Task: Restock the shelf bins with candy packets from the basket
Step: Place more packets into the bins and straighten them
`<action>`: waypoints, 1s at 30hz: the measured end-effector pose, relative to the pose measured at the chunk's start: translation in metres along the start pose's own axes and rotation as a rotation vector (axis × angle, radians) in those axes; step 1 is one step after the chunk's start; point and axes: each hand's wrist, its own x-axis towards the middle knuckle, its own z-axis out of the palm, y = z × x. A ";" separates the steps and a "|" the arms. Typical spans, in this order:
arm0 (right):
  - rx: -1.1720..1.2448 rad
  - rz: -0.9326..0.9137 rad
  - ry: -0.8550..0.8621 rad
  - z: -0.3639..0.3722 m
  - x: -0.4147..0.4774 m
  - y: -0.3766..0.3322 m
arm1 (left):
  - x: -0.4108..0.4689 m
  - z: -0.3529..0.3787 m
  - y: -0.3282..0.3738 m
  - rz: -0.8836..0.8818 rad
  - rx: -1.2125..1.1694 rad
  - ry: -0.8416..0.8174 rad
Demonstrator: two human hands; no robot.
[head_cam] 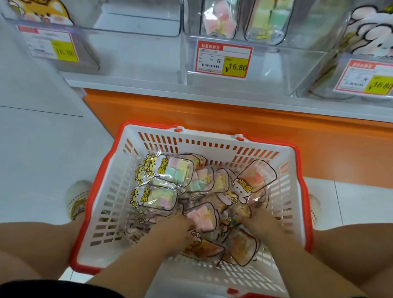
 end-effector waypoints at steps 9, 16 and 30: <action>0.145 -0.050 0.013 -0.004 -0.018 -0.005 | -0.004 -0.002 0.000 -0.011 -0.031 0.005; 0.343 -0.093 0.129 -0.032 -0.038 -0.001 | -0.011 -0.014 0.006 -0.007 -0.049 -0.034; 0.860 -0.420 0.083 -0.075 -0.116 -0.052 | -0.051 -0.069 0.030 -0.003 -1.450 -0.034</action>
